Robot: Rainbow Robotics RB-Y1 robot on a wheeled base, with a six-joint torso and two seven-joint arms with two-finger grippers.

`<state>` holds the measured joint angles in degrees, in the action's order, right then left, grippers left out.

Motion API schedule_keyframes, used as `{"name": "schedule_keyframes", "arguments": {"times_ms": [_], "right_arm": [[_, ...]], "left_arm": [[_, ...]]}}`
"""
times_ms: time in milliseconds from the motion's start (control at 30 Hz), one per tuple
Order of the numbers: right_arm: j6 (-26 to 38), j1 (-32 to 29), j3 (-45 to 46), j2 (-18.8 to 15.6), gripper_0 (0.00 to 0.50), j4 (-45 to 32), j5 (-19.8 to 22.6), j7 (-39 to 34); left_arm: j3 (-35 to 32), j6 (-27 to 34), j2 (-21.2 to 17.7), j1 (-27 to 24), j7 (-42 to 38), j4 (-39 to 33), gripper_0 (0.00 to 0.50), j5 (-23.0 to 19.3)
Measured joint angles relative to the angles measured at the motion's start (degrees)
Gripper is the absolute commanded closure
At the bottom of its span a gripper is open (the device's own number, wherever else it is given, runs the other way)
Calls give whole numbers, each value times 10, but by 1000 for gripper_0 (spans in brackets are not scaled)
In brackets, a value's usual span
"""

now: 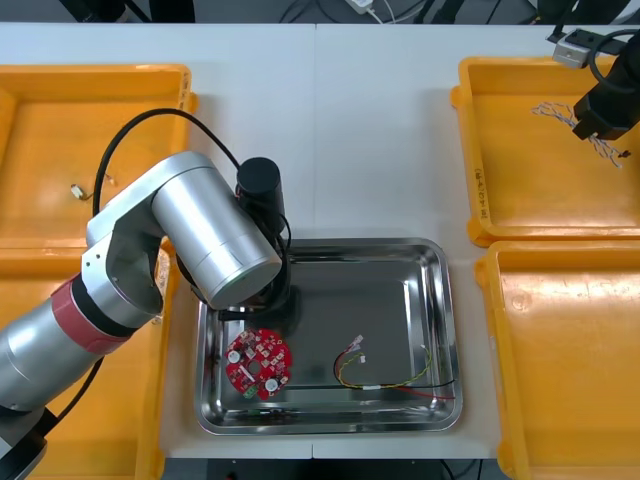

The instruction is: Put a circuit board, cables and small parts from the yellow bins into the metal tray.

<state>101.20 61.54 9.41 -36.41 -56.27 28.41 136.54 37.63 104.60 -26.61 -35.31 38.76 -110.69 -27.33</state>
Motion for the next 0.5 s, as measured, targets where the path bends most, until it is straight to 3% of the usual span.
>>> {"name": "schedule_keyframes", "arguments": {"times_ms": [133, 267, 500], "right_arm": [[43, -6, 12, 0, 500, -47, -1, -15], [79, -39, 15, 0, 500, -148, 2, -57], [85, -105, 15, 0, 500, -295, 44, -126]], "left_arm": [[-23, 28, 0, 0, 0, -37, 0, -2], [-50, 48, 0, 0, 0, -89, 0, -10], [-116, 50, 0, 0, 0, -168, 0, -23]]}}
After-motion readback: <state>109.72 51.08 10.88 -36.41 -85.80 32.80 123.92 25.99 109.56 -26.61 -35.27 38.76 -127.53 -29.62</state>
